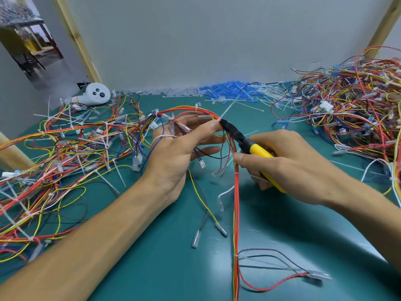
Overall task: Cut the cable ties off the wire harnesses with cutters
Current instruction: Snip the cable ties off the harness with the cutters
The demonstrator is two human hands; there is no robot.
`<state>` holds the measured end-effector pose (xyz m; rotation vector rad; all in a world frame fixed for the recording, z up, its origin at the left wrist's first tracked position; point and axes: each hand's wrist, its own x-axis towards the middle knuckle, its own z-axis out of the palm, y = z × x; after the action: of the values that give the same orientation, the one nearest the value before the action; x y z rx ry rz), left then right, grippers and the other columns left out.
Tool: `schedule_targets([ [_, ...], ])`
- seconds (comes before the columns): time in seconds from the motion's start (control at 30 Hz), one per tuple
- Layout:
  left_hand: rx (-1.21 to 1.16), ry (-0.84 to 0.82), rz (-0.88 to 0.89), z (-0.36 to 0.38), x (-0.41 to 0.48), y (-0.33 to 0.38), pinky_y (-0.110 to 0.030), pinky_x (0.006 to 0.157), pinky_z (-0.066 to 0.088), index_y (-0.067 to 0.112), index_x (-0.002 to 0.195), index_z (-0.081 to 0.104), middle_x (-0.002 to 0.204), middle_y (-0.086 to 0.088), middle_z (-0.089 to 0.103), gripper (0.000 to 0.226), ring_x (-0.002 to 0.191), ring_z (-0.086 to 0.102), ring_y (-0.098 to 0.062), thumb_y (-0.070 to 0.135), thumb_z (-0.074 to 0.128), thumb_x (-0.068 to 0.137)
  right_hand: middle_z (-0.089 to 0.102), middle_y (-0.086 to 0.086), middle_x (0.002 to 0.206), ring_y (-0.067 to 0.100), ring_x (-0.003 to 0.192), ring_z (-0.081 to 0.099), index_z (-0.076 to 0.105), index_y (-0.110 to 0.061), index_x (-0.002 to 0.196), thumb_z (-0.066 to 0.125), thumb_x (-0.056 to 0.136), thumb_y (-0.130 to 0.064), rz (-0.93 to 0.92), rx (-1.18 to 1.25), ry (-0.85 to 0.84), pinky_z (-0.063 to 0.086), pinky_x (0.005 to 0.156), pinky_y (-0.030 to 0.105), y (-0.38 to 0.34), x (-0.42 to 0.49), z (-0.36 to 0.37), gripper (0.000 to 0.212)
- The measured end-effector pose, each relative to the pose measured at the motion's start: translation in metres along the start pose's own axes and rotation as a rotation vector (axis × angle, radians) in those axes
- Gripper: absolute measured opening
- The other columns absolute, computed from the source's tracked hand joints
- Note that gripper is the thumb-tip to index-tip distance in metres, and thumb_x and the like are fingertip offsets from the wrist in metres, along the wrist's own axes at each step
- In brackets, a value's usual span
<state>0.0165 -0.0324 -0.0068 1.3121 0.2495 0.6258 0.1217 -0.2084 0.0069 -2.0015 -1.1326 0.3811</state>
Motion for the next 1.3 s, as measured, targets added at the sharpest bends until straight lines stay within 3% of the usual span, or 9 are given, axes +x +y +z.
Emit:
schedule_targets([
  [0.2,0.057,0.047,0.044,-0.001,0.0,0.002,-0.022,0.041,0.042,0.014,0.095,0.072,0.09,-0.008,0.077,0.004,0.054,0.069,-0.021,0.012,0.074,0.092,0.063,0.01,0.066,0.035,0.065,0.064,0.058,-0.013,0.076,0.06,0.087,-0.064,0.021,-0.128,0.147,0.057,0.066,0.054,-0.003,-0.002,0.0,0.052],
  [0.43,0.058,0.064,0.072,0.001,-0.001,0.002,-0.021,0.041,0.039,0.016,0.098,0.074,0.096,0.003,0.076,0.011,0.05,0.067,-0.02,0.007,0.073,0.092,0.051,-0.007,0.061,0.018,0.064,0.05,0.052,-0.025,0.08,0.051,0.089,-0.07,-0.056,-0.478,0.291,0.038,0.055,0.038,-0.01,-0.007,0.001,0.046],
  [0.53,0.077,0.078,0.073,0.001,-0.002,0.0,-0.022,0.041,0.037,0.017,0.089,0.073,0.088,0.003,0.074,0.01,0.046,0.064,-0.021,0.007,0.075,0.091,0.05,-0.009,0.064,0.023,0.067,0.049,0.052,-0.026,0.081,0.05,0.088,-0.069,-0.069,-0.503,0.312,0.039,0.056,0.039,-0.012,-0.007,0.002,0.043],
  [0.67,0.143,0.062,0.1,0.001,-0.001,-0.001,-0.024,0.042,0.038,0.018,0.082,0.074,0.084,0.002,0.074,0.012,0.044,0.061,-0.023,0.01,0.078,0.089,0.044,0.005,0.056,0.033,0.06,0.043,0.056,-0.018,0.076,0.057,0.084,-0.068,-0.056,-0.392,0.316,0.042,0.056,0.046,-0.011,-0.007,0.0,0.051],
  [0.77,0.141,0.037,0.092,0.0,-0.002,-0.001,-0.025,0.043,0.039,0.018,0.083,0.075,0.089,-0.001,0.075,0.007,0.046,0.061,-0.024,0.017,0.081,0.084,0.049,0.021,0.061,0.025,0.053,0.038,0.056,-0.003,0.072,0.07,0.083,-0.062,-0.004,-0.091,0.185,0.04,0.051,0.048,-0.012,-0.004,-0.003,0.061],
  [0.87,0.123,0.031,0.099,-0.001,-0.001,0.0,-0.026,0.045,0.039,0.013,0.088,0.072,0.088,-0.003,0.073,0.014,0.049,0.061,-0.025,0.021,0.079,0.08,0.05,0.019,0.056,0.021,0.049,0.043,0.062,0.004,0.078,0.081,0.086,-0.045,0.098,0.221,0.045,0.036,0.045,0.036,-0.013,-0.005,-0.007,0.053],
  [1.07,0.123,0.041,0.17,0.0,0.0,0.0,-0.026,0.045,0.039,0.006,0.089,0.071,0.084,-0.005,0.073,0.013,0.052,0.062,-0.021,0.013,0.079,0.082,0.053,0.018,0.058,0.028,0.041,0.051,0.076,-0.002,0.081,0.081,0.068,-0.048,0.304,0.534,-0.259,0.046,0.044,0.031,-0.014,0.003,-0.016,0.048],
  [1.13,0.102,0.038,0.179,0.0,0.0,0.0,-0.026,0.044,0.039,0.005,0.089,0.071,0.083,-0.005,0.073,0.008,0.054,0.063,-0.021,0.006,0.079,0.085,0.054,0.018,0.058,0.029,0.042,0.051,0.076,-0.003,0.082,0.083,0.072,-0.042,0.282,0.515,-0.248,0.046,0.045,0.03,-0.012,0.004,-0.016,0.041],
  [1.3,0.059,0.017,0.187,-0.001,0.001,0.001,-0.026,0.043,0.039,0.004,0.09,0.07,0.085,-0.008,0.072,0.006,0.057,0.066,-0.023,0.001,0.075,0.088,0.067,0.014,0.069,0.02,0.056,0.058,0.073,-0.009,0.084,0.076,0.083,-0.049,0.024,0.189,0.023,0.045,0.051,0.024,-0.004,-0.001,-0.012,0.04],
])
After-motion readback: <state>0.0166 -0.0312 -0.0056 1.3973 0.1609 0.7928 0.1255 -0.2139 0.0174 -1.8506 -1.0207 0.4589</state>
